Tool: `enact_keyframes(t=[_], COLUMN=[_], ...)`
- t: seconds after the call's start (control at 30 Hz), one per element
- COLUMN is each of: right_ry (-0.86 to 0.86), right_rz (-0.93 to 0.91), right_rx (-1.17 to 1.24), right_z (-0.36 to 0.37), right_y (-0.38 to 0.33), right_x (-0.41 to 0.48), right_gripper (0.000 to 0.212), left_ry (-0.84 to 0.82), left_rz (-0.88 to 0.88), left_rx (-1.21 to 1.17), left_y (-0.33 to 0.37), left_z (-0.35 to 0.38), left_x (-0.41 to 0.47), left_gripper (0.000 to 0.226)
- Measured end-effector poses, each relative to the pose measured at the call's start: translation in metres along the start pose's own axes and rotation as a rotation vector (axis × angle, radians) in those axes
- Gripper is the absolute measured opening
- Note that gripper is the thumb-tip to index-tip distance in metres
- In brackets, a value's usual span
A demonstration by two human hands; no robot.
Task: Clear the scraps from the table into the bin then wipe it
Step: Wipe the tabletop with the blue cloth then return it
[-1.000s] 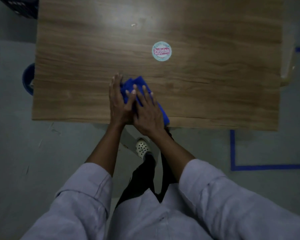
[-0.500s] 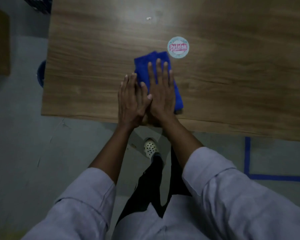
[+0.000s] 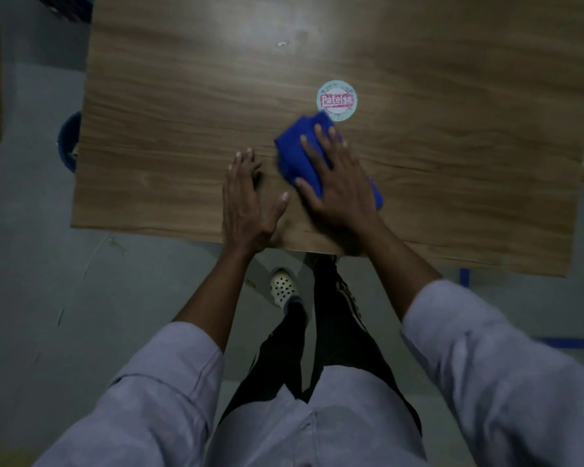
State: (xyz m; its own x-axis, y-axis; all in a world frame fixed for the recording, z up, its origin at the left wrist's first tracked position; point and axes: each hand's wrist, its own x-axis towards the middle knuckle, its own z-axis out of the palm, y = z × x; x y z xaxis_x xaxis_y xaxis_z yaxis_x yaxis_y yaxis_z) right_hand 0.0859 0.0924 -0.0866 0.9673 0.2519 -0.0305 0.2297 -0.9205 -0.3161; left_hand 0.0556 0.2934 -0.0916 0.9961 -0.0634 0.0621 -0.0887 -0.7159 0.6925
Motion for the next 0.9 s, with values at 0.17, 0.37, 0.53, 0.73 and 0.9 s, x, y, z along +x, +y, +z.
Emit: enact_keyframes(t=[0.17,0.37,0.53,0.73,0.9], right_ry=[0.111,-0.001,-0.006,0.156,0.152], right_rz=[0.333,0.007,-0.112,0.297,0.277], right_rx=[-0.012,0.035,0.064,0.006,0.045], right_z=[-0.009,0.021,0.006,-0.013,0.005], right_y=[-0.012,-0.079,-0.025,0.034,-0.032], right_x=[0.066,-0.029,0.001,0.077,0.075], right_gripper=[0.071,0.072,0.068,0.072,0.064], left_ry=[0.012,0.060,0.104,0.077,0.198], left_rz=[0.017,-0.004,0.010,0.120,0.053], left_rx=[-0.006,-0.079,0.094,0.232,0.182], left_y=[-0.001,-0.001,0.005,0.019,0.015], left_z=[0.001,-0.002,0.012,0.035,0.034], left_x=[0.002,-0.002,0.017,0.072,0.105], left_gripper=[0.077,0.082,0.074,0.066,0.063])
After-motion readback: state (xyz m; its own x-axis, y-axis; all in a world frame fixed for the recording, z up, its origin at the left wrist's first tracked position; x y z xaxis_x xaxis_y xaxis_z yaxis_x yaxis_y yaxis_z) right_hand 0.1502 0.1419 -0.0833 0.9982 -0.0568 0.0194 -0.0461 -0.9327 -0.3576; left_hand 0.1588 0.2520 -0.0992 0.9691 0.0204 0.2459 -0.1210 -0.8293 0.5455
